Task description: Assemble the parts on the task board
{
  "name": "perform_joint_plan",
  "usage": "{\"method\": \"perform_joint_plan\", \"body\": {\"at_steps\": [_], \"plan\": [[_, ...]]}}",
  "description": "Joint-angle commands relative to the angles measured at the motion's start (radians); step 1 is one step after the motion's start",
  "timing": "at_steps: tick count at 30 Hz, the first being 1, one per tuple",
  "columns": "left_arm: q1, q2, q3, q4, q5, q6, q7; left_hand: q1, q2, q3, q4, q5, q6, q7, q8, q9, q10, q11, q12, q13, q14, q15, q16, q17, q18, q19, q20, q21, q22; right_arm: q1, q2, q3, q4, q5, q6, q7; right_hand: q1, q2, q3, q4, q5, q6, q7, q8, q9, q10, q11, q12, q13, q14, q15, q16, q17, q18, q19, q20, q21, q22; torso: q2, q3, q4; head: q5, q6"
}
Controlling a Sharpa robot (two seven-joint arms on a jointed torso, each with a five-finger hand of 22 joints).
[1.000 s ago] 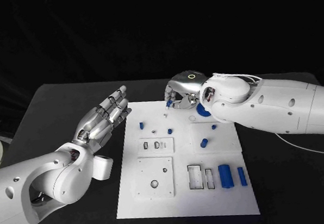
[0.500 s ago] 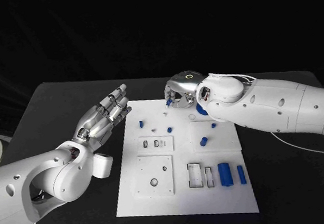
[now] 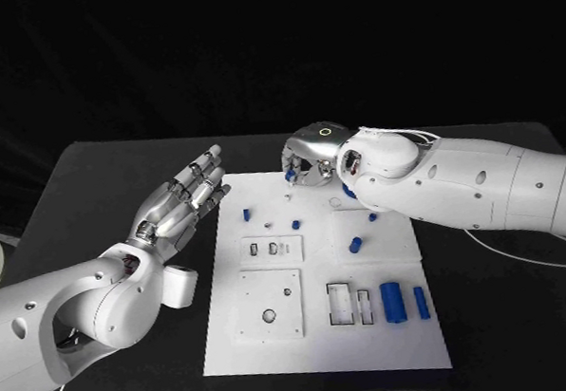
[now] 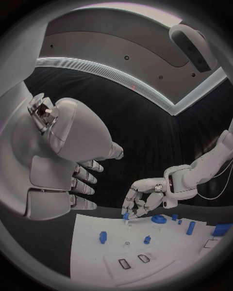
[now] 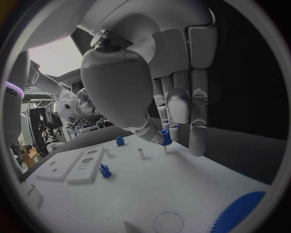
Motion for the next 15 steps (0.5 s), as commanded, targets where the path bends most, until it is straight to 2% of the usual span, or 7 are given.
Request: {"method": "perform_joint_plan", "body": {"at_steps": [1, 15], "plan": [[0.001, 0.003, 0.001, -0.001, 0.008, 0.025, 0.004, 0.01, 0.002, 0.004, -0.005, 0.005, -0.001, 0.002, 0.004, 0.001, 0.0, 0.008, 0.007, 0.001, -0.002, 0.008, 0.004, 0.001, 0.01, 0.0, 0.007, 0.005, 0.002, -0.01, 0.0, -0.006, -0.003, 0.013, 0.022, 0.005, -0.007, 0.003, 0.005, 0.001, -0.007, 0.003, -0.002, 0.007, 0.107, -0.007, 0.003, -0.006, 0.0, 0.001, 0.006, -0.006, -0.001, 0.002, -0.006, 0.001, 0.007, 0.002, 0.0, -0.0006, -0.0011, 0.003, 0.0], [0.001, 0.009, 0.001, -0.009, 0.018, 0.032, -0.003, 0.012, 0.003, 0.006, -0.007, 0.007, 0.002, 0.006, 0.004, 0.002, 0.001, 0.01, 0.007, 0.001, -0.001, 0.01, 0.005, 0.002, 0.01, 0.0, 0.008, 0.005, 0.002, -0.017, -0.014, -0.006, 0.008, 0.022, 0.039, 0.004, -0.009, -0.002, 0.008, -0.001, -0.012, -0.012, 0.001, -0.005, 0.108, -0.019, 0.011, -0.019, 0.0, -0.011, 0.012, -0.023, -0.021, 0.001, -0.016, 0.006, 0.004, 0.006, 0.0, -0.0012, -0.0014, 0.006, 0.001]]}}
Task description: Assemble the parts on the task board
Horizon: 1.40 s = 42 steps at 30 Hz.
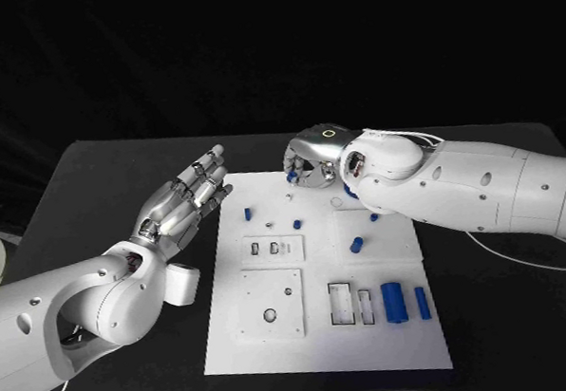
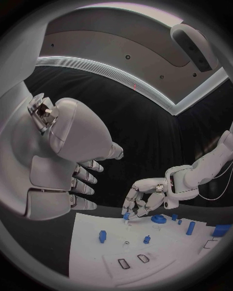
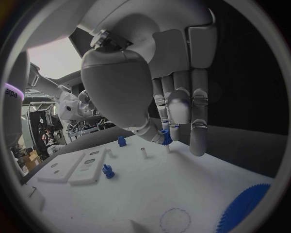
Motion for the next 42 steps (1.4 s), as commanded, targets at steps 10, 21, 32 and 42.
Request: {"method": "perform_joint_plan", "body": {"at_steps": [10, 21, 32, 42], "plan": [[0.001, 0.004, 0.001, -0.004, 0.02, 0.027, 0.001, 0.009, -0.001, 0.004, -0.005, 0.008, 0.002, 0.009, 0.005, 0.001, -0.003, 0.008, 0.003, 0.001, 0.002, 0.007, 0.005, 0.001, 0.01, 0.001, 0.009, 0.005, 0.001, -0.015, -0.011, -0.007, 0.005, 0.0, 0.05, -0.006, -0.016, -0.006, 0.015, 0.001, -0.004, -0.067, -0.004, -0.046, 0.096, -0.018, 0.007, -0.016, 0.003, -0.013, 0.012, -0.012, -0.007, 0.002, -0.021, 0.005, 0.002, 0.009, 0.0, -0.0001, -0.0005, 0.0, 0.0], [0.001, 0.005, 0.0, -0.007, 0.026, 0.029, -0.004, 0.01, -0.001, 0.006, -0.007, 0.01, 0.001, 0.011, 0.004, 0.001, -0.003, 0.009, 0.002, 0.001, 0.002, 0.008, 0.005, 0.001, 0.01, 0.001, 0.01, 0.005, 0.001, -0.015, -0.015, -0.007, 0.003, -0.002, 0.053, -0.039, -0.054, -0.036, 0.014, 0.02, -0.063, -0.563, -0.053, -0.13, -0.061, -0.081, 0.03, -0.04, 0.004, -0.065, 0.033, -0.091, -0.095, 0.001, -0.055, 0.025, -0.018, 0.019, 0.001, 0.0, 0.0008, 0.001, -0.001], [0.001, 0.004, 0.0, -0.011, 0.028, 0.032, -0.005, 0.011, -0.001, 0.006, -0.008, 0.012, -0.001, 0.011, 0.004, 0.001, -0.004, 0.01, 0.002, 0.001, 0.002, 0.009, 0.005, 0.001, 0.01, 0.001, 0.01, 0.006, 0.001, -0.005, -0.054, -0.007, 0.022, 0.015, -0.067, -0.004, -0.067, -0.034, -0.024, 0.03, -0.112, -0.675, -0.081, -0.133, -0.113, -0.099, 0.033, -0.028, 0.015, -0.089, 0.037, -0.13, -0.14, 0.003, -0.064, 0.033, -0.038, 0.018, 0.0, 0.0002, -0.0027, 0.011, 0.039], [0.001, -0.001, -0.003, -0.011, 0.028, 0.031, -0.001, 0.012, -0.001, 0.007, -0.01, 0.013, -0.001, 0.011, 0.004, 0.001, -0.004, 0.011, 0.002, 0.001, 0.003, 0.01, 0.005, 0.001, 0.01, 0.001, 0.011, 0.006, 0.001, 0.059, -0.22, -0.006, 0.213, 0.061, -0.107, -0.003, -0.049, -0.018, -0.03, 0.034, -0.101, -0.461, -0.048, -0.086, -0.078, -0.047, 0.016, 0.017, 0.034, -0.1, 0.027, -0.159, -0.169, 0.006, -0.064, 0.026, -0.056, 0.017, -0.001, -0.0012, -0.003, 0.004, 0.039]]}}
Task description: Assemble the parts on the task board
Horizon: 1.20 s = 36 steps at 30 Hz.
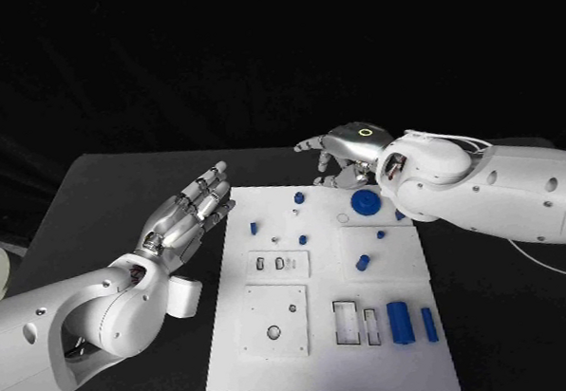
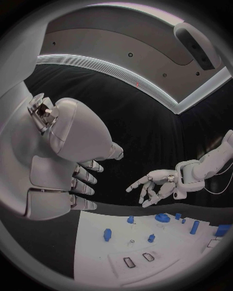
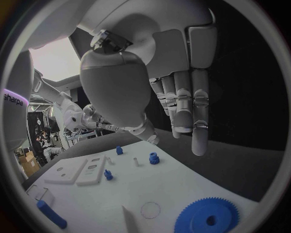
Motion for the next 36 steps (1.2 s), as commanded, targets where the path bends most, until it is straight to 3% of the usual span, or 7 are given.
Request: {"method": "perform_joint_plan", "body": {"at_steps": [1, 6, 9, 10, 16, 21, 36], "plan": [[0.001, -0.001, 0.0, 0.002, 0.002, 0.021, 0.011, 0.012, -0.002, 0.001, -0.005, 0.005, 0.0, 0.004, 0.004, 0.001, 0.0, 0.008, 0.002, 0.002, 0.0, 0.007, 0.006, 0.002, 0.009, -0.002, 0.007, 0.006, 0.002, 0.011, -0.053, 0.0, 0.062, 0.033, -0.04, 0.005, 0.012, 0.01, 0.001, -0.003, 0.011, 0.074, 0.013, 0.016, 0.012, 0.041, -0.014, 0.029, 0.012, -0.017, -0.006, -0.026, -0.025, 0.006, -0.007, -0.007, -0.009, -0.001, -0.001, -0.0013, -0.0002, -0.005, -0.003], [0.001, -0.001, -0.001, 0.002, 0.002, 0.022, 0.012, 0.012, -0.002, 0.001, -0.005, 0.005, 0.0, 0.004, 0.004, 0.001, 0.0, 0.008, 0.002, 0.002, 0.0, 0.007, 0.006, 0.002, 0.009, -0.002, 0.007, 0.006, 0.002, 0.015, -0.132, -0.002, 0.121, 0.046, 0.0, -0.01, 0.029, 0.002, -0.027, -0.017, 0.001, 0.197, 0.034, 0.046, 0.028, 0.128, -0.071, 0.233, 0.162, -0.033, -0.047, -0.076, -0.066, 0.006, -0.018, -0.04, -0.034, -0.004, 0.0, 0.0002, 0.001, -0.011, -0.005], [0.001, -0.001, -0.002, 0.001, 0.002, 0.024, 0.011, 0.012, -0.002, 0.001, -0.005, 0.005, 0.0, 0.004, 0.004, 0.001, 0.0, 0.008, 0.002, 0.002, 0.0, 0.007, 0.006, 0.002, 0.009, -0.002, 0.007, 0.006, 0.002, 0.007, -0.173, -0.004, 0.141, 0.05, 0.047, -0.035, 0.025, 0.015, -0.069, -0.009, -0.023, 0.226, 0.024, 0.036, 0.034, 0.049, -0.082, 0.88, 0.81, 0.041, -0.049, 0.168, 0.227, 0.009, -0.003, -0.055, -0.034, 0.016, 0.0, 0.0008, 0.0018, -0.012, -0.007], [0.001, -0.001, -0.002, 0.001, 0.002, 0.025, 0.011, 0.012, -0.002, 0.001, -0.005, 0.005, 0.0, 0.004, 0.004, 0.001, 0.0, 0.008, 0.002, 0.002, 0.0, 0.007, 0.006, 0.002, 0.009, -0.002, 0.007, 0.006, 0.002, 0.002, -0.185, -0.005, 0.144, 0.05, 0.059, -0.045, 0.002, 0.017, -0.083, 0.007, -0.04, 0.249, 0.032, 0.045, 0.04, 0.119, -0.082, 1.058, 0.998, 0.059, -0.053, 0.229, 0.304, 0.003, -0.002, -0.052, -0.033, 0.021, -0.001, 0.0002, 0.0027, -0.013, -0.008], [0.001, 0.001, -0.003, -0.003, 0.002, 0.029, 0.01, 0.013, -0.002, 0.002, -0.006, 0.006, 0.0, 0.004, 0.004, 0.001, 0.001, 0.009, 0.002, 0.002, 0.0, 0.007, 0.006, 0.002, 0.009, -0.002, 0.008, 0.006, 0.002, -0.021, -0.224, -0.007, 0.143, 0.034, 0.087, -0.089, -0.044, 0.021, -0.128, 0.044, -0.055, 0.257, 0.035, 0.031, 0.057, 0.421, -0.09, 1.457, 1.471, 0.188, -0.063, 0.545, 0.705, -0.015, 0.069, -0.059, 0.103, 0.174, 0.0, 0.0011, 0.0019, -0.015, -0.008], [0.0, 0.005, -0.005, -0.007, 0.002, 0.034, 0.009, 0.013, -0.003, 0.002, -0.007, 0.007, 0.0, 0.003, 0.004, 0.001, 0.001, 0.01, 0.003, 0.002, 0.001, 0.009, 0.007, 0.002, 0.009, -0.002, 0.008, 0.006, 0.002, -0.035, -0.23, -0.007, 0.133, 0.015, 0.093, -0.102, -0.071, 0.025, -0.147, 0.065, -0.053, 0.244, 0.039, 0.017, 0.06, 0.424, -0.087, 1.46, 1.474, 0.21, -0.063, 0.588, 0.765, -0.031, 0.103, -0.061, 0.212, 0.294, -0.001, 0.0009, 0.0044, -0.021, -0.012], [0.0, 0.009, -0.007, -0.013, 0.002, 0.042, 0.007, 0.014, -0.003, 0.003, -0.009, 0.008, -0.002, 0.002, 0.004, 0.001, 0.001, 0.012, 0.003, 0.002, 0.002, 0.014, 0.008, 0.003, 0.009, -0.001, 0.009, 0.007, 0.002, -0.065, -0.218, -0.007, 0.108, 0.001, 0.107, -0.099, -0.073, 0.033, -0.151, 0.069, -0.043, 0.257, 0.048, 0.016, 0.062, 0.424, -0.081, 1.46, 1.474, 0.205, -0.058, 0.58, 0.753, -0.03, 0.093, -0.057, 0.222, 0.315, 0.0, -0.001, 0.0037, -0.019, -0.015]]}}
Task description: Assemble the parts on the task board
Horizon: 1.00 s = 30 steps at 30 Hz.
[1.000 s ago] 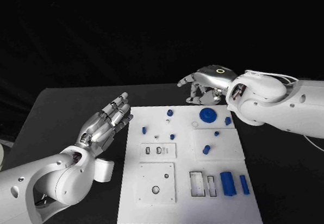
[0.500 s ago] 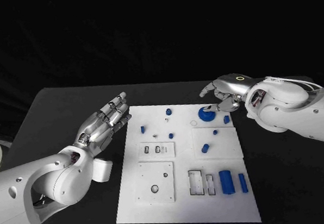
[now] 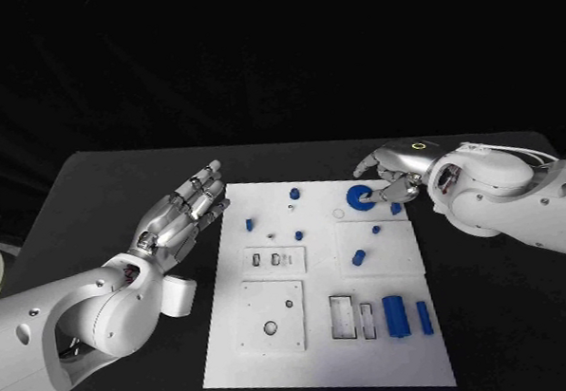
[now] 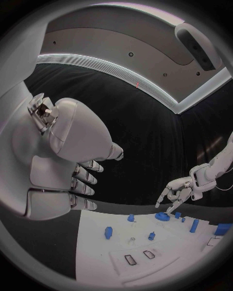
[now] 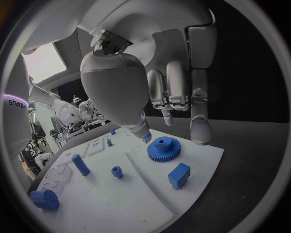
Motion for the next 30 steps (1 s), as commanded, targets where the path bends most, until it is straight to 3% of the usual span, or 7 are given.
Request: {"method": "perform_joint_plan", "body": {"at_steps": [1, 16, 22, 23, 30], "plan": [[0.001, 0.003, 0.0, 0.0, 0.0, 0.027, 0.007, 0.01, 0.001, 0.001, -0.006, 0.004, -0.002, 0.002, 0.004, 0.001, 0.001, 0.005, 0.003, 0.001, 0.001, 0.007, 0.004, 0.001, 0.009, -0.001, 0.009, 0.007, 0.001, -0.006, 0.004, 0.0, -0.008, -0.019, 0.024, -0.012, -0.001, 0.008, 0.001, -0.003, 0.018, 0.017, 0.001, 0.009, 0.004, 0.106, 0.005, 0.004, 0.263, 0.103, 0.001, -0.005, 0.252, -0.014, -0.002, 0.004, 0.007, 0.008, 0.001, -0.0009, -0.0018, 0.0, -0.001], [0.001, 0.006, 0.0, -0.006, 0.0, 0.034, 0.003, 0.011, 0.001, 0.002, -0.009, 0.004, -0.002, 0.001, 0.004, 0.001, 0.007, 0.01, 0.004, 0.003, 0.005, 0.011, 0.008, 0.002, 0.009, 0.0, 0.011, 0.008, 0.002, -0.029, 0.016, 0.0, -0.032, -0.039, 0.039, -0.019, 0.02, 0.012, 0.009, -0.027, 0.077, 0.097, -0.002, 0.055, 0.046, 0.106, 0.003, 0.004, 0.263, 0.099, 0.0, -0.012, 0.242, -0.011, -0.016, 0.005, 0.009, 0.031, 0.001, 0.0008, -0.0018, 0.001, -0.007], [0.0, 0.008, 0.0, -0.009, 0.0, 0.038, 0.001, 0.011, 0.001, 0.002, -0.01, 0.004, -0.002, 0.001, 0.004, 0.001, 0.008, 0.012, 0.004, 0.003, 0.006, 0.011, 0.008, 0.002, 0.008, 0.0, 0.011, 0.008, 0.002, -0.033, 0.022, 0.0, -0.04, -0.042, 0.043, -0.02, 0.036, 0.014, 0.022, -0.047, 0.156, 0.118, -0.002, 0.077, 0.073, 0.106, 0.002, 0.004, 0.263, 0.099, 0.0, -0.013, 0.241, -0.01, -0.021, 0.004, 0.009, 0.042, 0.001, 0.0006, -0.002, 0.001, -0.009], [0.0, 0.009, 0.0, -0.009, 0.0, 0.039, 0.0, 0.011, 0.001, 0.002, -0.01, 0.004, -0.002, 0.001, 0.004, 0.001, 0.01, 0.013, 0.005, 0.003, 0.006, 0.012, 0.009, 0.003, 0.008, 0.0, 0.011, 0.008, 0.002, -0.034, 0.023, 0.0, -0.04, -0.044, 0.041, -0.018, 0.043, 0.013, 0.028, -0.055, 0.186, 0.13, -0.004, 0.089, 0.085, 0.106, 0.0, 0.004, 0.263, 0.098, -0.002, -0.014, 0.241, -0.01, -0.022, 0.003, 0.009, 0.046, 0.001, 0.0009, -0.0014, 0.001, -0.01], [0.0, 0.011, 0.0, -0.012, 0.0, 0.042, -0.002, 0.011, 0.001, 0.002, -0.01, 0.004, -0.002, 0.001, 0.004, 0.001, 0.01, 0.014, 0.005, 0.004, 0.006, 0.012, 0.009, 0.003, 0.008, 0.0, 0.011, 0.008, 0.002, -0.036, 0.029, 0.0, -0.041, -0.06, 0.017, -0.005, 0.073, 0.011, 0.048, -0.097, 0.259, 0.177, -0.02, 0.159, 0.158, 0.106, -0.013, 0.004, 0.263, 0.098, -0.012, -0.015, 0.239, -0.01, -0.023, -0.006, 0.013, 0.064, 0.0, 0.0004, -0.0017, 0.001, -0.01]]}}
